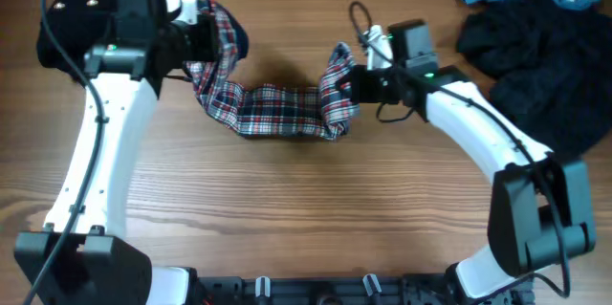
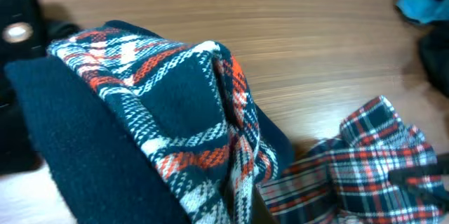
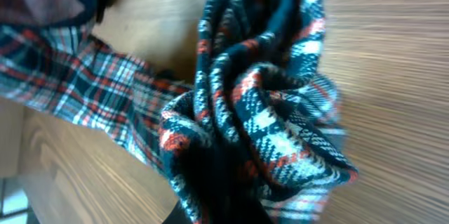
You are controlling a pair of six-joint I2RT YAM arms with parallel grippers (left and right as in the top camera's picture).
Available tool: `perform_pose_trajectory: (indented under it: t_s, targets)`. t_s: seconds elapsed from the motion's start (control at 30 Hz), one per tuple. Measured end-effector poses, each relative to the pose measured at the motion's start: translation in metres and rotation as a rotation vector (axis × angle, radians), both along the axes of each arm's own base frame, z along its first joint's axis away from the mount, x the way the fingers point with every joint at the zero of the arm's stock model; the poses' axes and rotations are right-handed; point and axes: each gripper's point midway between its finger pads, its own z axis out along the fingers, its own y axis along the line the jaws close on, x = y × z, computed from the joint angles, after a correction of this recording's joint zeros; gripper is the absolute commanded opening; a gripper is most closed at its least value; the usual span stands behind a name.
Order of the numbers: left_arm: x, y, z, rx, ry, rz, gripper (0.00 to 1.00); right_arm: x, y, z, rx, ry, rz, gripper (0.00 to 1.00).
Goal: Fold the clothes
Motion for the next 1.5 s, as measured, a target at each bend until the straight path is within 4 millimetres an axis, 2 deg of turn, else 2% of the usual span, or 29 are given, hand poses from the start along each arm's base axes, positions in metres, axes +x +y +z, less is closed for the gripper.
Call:
perform_pose_trajectory:
  t_s: [0.03,0.13,0.27,0.4,0.63,0.77,0.93,1.03,1.1,1.33,1.43,1.5]
  targets:
    - [0.000,-0.010,0.001,-0.001,-0.007,-0.015,0.04,0.004,-0.013,0.004,0.000,-0.004,-0.022,0.04]
    - [-0.002,-0.027,0.003,-0.005,-0.015,-0.038,0.04,0.004,-0.032,0.007,-0.006,0.006,-0.045,0.04]
    - [-0.004,-0.040,0.003,-0.010,-0.010,-0.033,0.04,0.002,-0.053,0.010,-0.011,0.019,-0.065,0.04]
    - [-0.002,-0.038,0.002,-0.004,-0.006,0.026,0.04,0.001,-0.078,0.015,-0.008,0.024,-0.094,0.04]
    - [0.000,-0.029,0.001,0.002,-0.001,0.101,0.04,-0.001,-0.122,0.037,-0.016,-0.022,-0.157,0.04]
    - [0.001,-0.028,0.001,-0.002,0.002,0.111,0.04,-0.007,-0.134,0.040,-0.030,-0.023,-0.159,0.04]
    - [-0.002,-0.039,0.001,-0.001,0.002,0.103,0.04,-0.011,-0.134,0.043,-0.044,-0.023,-0.132,0.04]
    - [-0.004,-0.045,0.001,0.009,0.000,0.096,0.04,-0.008,-0.126,0.053,-0.048,-0.050,-0.098,0.04]
    - [-0.004,-0.045,0.001,0.013,-0.002,0.099,0.04,-0.007,-0.110,0.058,-0.049,-0.072,-0.054,0.04]
    - [-0.002,-0.043,0.002,0.017,-0.007,0.110,0.04,-0.020,-0.017,0.070,-0.036,-0.169,0.150,0.04]
    - [-0.002,-0.043,0.002,0.018,-0.008,0.112,0.04,-0.026,0.013,0.071,-0.022,-0.187,0.199,0.04]
    - [-0.002,-0.043,0.002,0.020,-0.008,0.113,0.04,-0.029,0.030,0.064,-0.018,-0.175,0.222,0.04]
